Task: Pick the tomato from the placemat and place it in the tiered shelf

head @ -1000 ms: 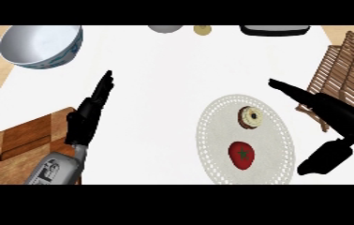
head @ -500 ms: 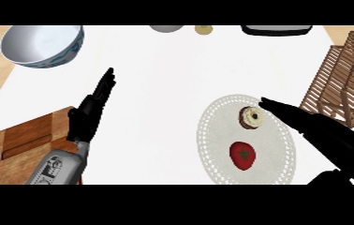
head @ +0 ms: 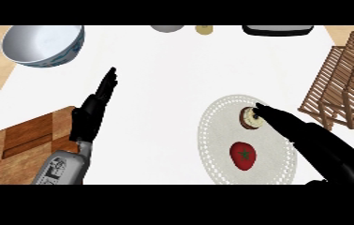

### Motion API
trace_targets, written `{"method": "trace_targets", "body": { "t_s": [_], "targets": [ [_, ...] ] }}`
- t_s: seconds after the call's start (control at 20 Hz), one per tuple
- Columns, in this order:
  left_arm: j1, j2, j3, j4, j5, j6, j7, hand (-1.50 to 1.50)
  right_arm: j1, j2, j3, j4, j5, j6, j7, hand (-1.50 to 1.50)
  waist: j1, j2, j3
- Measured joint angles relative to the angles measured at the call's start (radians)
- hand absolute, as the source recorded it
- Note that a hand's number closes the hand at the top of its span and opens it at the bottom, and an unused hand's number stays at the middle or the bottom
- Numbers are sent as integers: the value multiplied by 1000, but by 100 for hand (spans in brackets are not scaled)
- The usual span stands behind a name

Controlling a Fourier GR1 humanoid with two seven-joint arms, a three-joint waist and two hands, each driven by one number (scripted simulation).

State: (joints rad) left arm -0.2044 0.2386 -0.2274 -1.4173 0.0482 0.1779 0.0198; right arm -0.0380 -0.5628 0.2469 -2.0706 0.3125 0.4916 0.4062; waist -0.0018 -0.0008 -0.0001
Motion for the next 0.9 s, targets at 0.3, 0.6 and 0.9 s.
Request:
{"method": "trace_targets", "body": {
  "t_s": [0.3,0.6,0.9],
  "targets": [
    [35,-24,30,-14,-35,-34,-22,0,14,87,11,3,82,33,6,-150,1,0,0],
    [41,-43,60,-44,-60,-65,10,0,54,161,42,7,184,38,-3,-150,1,0,0],
    [25,-64,92,-31,-81,-91,15,0,90,187,37,31,260,40,-54,-150,0,0,0]
  ]
}}
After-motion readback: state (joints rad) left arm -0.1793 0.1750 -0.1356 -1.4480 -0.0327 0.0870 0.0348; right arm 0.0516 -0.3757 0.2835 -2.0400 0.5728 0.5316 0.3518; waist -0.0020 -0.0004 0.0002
